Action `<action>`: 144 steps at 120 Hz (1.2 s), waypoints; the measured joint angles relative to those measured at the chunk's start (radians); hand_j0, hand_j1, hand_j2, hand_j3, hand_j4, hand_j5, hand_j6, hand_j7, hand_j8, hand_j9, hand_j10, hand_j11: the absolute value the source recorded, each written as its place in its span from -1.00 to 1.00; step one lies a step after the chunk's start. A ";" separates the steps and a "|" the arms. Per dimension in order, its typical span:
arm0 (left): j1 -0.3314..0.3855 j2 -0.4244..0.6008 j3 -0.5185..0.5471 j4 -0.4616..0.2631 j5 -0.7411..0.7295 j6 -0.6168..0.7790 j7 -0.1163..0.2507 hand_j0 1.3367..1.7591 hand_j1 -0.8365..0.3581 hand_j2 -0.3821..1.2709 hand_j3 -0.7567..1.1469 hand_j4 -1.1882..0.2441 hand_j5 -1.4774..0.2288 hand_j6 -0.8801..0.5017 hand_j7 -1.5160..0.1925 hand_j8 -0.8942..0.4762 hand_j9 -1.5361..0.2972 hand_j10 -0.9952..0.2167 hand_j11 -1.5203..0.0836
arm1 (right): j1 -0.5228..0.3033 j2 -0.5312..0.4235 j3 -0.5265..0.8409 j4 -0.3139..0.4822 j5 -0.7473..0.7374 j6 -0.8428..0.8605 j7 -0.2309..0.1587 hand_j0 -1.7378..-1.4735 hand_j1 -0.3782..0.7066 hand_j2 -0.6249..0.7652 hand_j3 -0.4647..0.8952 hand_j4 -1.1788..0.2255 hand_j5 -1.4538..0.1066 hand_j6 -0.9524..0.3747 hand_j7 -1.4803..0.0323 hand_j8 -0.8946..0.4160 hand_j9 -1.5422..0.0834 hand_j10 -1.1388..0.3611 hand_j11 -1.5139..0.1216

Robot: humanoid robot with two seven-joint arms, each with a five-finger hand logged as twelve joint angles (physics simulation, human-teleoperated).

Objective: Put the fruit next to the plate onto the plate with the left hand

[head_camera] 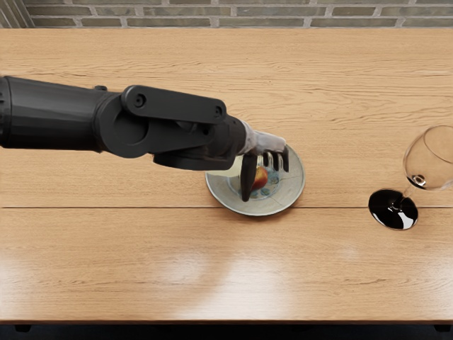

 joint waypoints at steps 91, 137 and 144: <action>0.341 0.587 -0.409 -0.007 -0.599 -0.506 -0.001 0.52 0.46 -0.47 -0.20 0.30 0.34 -0.10 0.38 -0.07 0.31 0.21 0.47 | 0.000 0.000 0.000 0.000 0.000 0.000 0.000 -0.40 -0.87 -0.11 -0.32 0.63 0.81 0.39 0.90 0.32 0.84 0.47 0.80; 0.562 0.687 -0.596 0.130 -0.622 -0.536 0.012 0.52 0.48 -0.48 -0.20 0.31 0.35 -0.09 0.39 -0.06 0.32 0.23 0.49 | 0.000 0.000 0.000 0.000 0.000 0.000 0.000 -0.40 -0.87 -0.11 -0.32 0.63 0.81 0.39 0.90 0.32 0.84 0.47 0.80; 0.583 0.697 -0.609 0.181 -0.623 -0.537 0.013 0.52 0.48 -0.48 -0.21 0.31 0.35 -0.09 0.39 -0.06 0.32 0.23 0.49 | 0.000 0.000 0.000 0.000 0.000 0.000 0.000 -0.40 -0.87 -0.11 -0.32 0.63 0.81 0.39 0.90 0.32 0.84 0.47 0.80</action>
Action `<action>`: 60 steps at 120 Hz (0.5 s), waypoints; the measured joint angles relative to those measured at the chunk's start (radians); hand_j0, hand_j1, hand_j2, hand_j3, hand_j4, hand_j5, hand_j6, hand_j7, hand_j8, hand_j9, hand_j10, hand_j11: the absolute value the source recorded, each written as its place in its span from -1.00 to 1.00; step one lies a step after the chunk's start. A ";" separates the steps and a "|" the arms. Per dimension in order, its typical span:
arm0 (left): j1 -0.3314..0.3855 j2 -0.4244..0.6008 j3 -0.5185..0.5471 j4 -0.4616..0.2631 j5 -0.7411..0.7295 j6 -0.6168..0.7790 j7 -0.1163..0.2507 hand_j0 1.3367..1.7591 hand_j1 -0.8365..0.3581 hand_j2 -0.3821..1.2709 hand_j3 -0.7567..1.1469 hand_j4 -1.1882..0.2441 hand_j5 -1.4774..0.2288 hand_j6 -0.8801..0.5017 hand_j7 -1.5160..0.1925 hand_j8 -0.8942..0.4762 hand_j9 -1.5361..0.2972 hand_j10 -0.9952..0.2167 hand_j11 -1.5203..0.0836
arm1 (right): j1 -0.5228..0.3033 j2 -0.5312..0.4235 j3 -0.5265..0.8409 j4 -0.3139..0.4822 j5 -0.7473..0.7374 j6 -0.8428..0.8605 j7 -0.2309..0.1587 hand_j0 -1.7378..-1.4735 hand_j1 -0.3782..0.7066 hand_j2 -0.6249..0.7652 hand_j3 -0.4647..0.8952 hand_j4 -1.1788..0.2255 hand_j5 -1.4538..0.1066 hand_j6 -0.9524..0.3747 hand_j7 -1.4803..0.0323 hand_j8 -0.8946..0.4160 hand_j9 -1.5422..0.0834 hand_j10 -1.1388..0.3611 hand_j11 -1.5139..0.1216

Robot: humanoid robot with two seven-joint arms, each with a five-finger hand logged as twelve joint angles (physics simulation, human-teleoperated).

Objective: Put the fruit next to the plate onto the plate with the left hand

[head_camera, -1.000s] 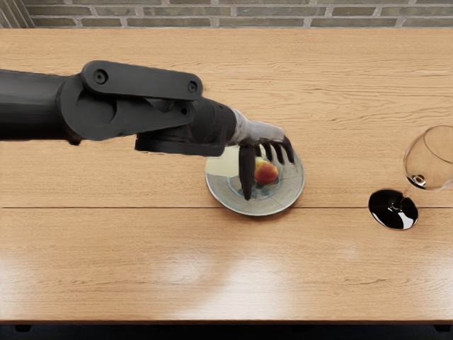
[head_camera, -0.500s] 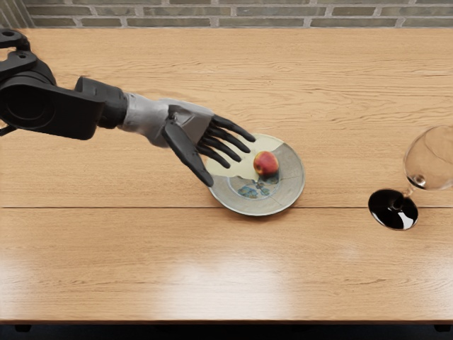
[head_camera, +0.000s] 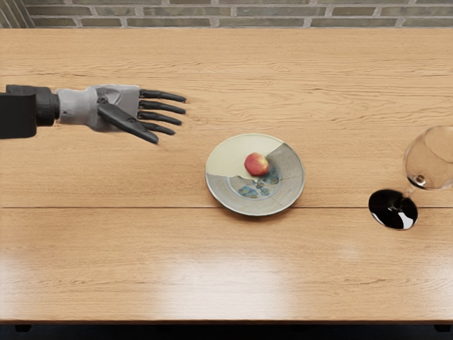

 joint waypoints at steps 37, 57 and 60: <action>0.069 0.041 -0.017 0.252 -0.025 -0.001 0.000 0.52 0.49 -0.48 -0.21 0.31 0.35 -0.08 0.40 -0.06 0.32 0.23 0.49 | 0.000 0.000 0.000 0.000 0.000 0.000 0.000 -0.40 -0.87 -0.11 -0.32 0.63 0.81 0.39 0.90 0.32 0.84 0.47 0.80; 0.077 0.073 -0.018 0.278 -0.033 -0.001 0.000 0.52 0.49 -0.48 -0.21 0.31 0.35 -0.08 0.40 -0.06 0.32 0.23 0.49 | 0.000 0.000 0.000 0.000 0.000 0.000 0.000 -0.40 -0.87 -0.11 -0.32 0.63 0.81 0.39 0.90 0.32 0.84 0.47 0.80; 0.077 0.076 -0.018 0.279 -0.036 -0.001 0.000 0.52 0.49 -0.48 -0.21 0.31 0.35 -0.08 0.40 -0.05 0.32 0.23 0.49 | 0.000 0.000 0.000 0.000 0.000 0.000 0.000 -0.40 -0.87 -0.11 -0.32 0.63 0.81 0.39 0.90 0.32 0.84 0.47 0.80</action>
